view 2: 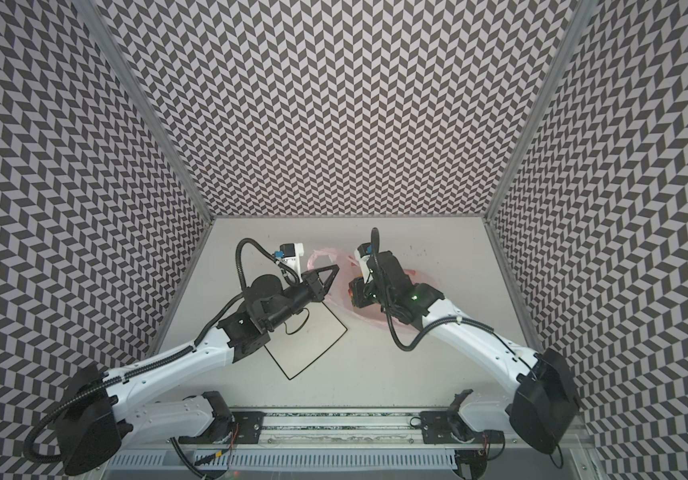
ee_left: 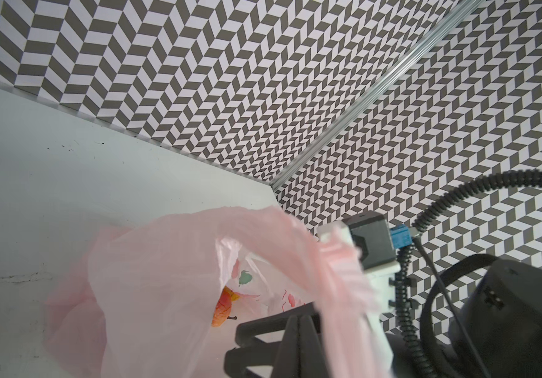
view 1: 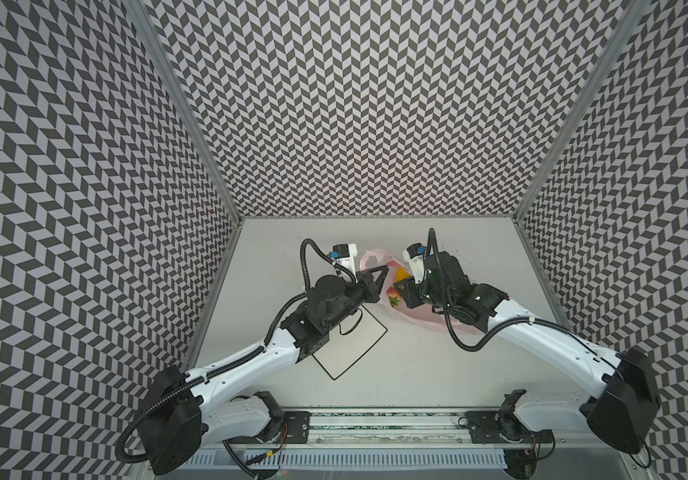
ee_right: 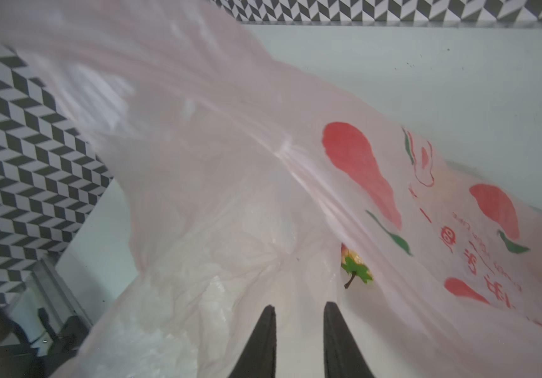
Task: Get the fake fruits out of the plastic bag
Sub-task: 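Lower the open right gripper into the bag toward the red fake fruits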
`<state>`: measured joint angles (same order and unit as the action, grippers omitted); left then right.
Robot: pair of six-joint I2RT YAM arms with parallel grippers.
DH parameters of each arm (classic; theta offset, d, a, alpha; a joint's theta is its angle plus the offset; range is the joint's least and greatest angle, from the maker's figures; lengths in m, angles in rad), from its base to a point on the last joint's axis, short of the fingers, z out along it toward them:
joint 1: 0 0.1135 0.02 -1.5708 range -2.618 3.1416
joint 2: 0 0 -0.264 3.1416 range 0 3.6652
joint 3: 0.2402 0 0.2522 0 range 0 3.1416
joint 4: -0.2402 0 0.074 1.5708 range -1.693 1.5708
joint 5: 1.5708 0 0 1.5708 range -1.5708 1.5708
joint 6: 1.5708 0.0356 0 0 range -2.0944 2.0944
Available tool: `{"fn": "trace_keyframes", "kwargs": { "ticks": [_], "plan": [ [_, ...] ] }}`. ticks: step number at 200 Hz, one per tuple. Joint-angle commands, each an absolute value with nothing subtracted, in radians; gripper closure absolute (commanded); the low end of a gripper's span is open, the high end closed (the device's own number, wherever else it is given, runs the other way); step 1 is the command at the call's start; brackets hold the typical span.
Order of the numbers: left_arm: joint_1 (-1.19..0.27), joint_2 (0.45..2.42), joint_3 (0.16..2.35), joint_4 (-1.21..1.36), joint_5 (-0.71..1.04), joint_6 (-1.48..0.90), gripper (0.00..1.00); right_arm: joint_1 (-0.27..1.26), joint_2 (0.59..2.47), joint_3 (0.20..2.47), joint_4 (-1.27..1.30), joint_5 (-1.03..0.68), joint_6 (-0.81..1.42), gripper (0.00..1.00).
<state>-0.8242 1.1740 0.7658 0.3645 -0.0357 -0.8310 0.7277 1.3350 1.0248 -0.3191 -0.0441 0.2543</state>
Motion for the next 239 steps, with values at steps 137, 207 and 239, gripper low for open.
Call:
{"fn": "trace_keyframes", "kwargs": {
  "ticks": [137, 207, 239],
  "plan": [
    [-0.831, 0.991, 0.669, 0.174, -0.049, -0.731, 1.0, 0.719, 1.396, 0.827, -0.122, 0.12, -0.344, 0.75],
    [-0.864, 0.941, 0.564, 0.189, 0.012, -0.667, 1.0, 0.706, 1.477, 0.876, -0.118, 0.159, 0.399, 0.42],
    [-0.887, 0.968, 0.583, 0.118, -0.011, -0.655, 1.0, 0.704, 1.535, 0.887, -0.025, 0.272, 0.559, 0.31]
  ]
}}
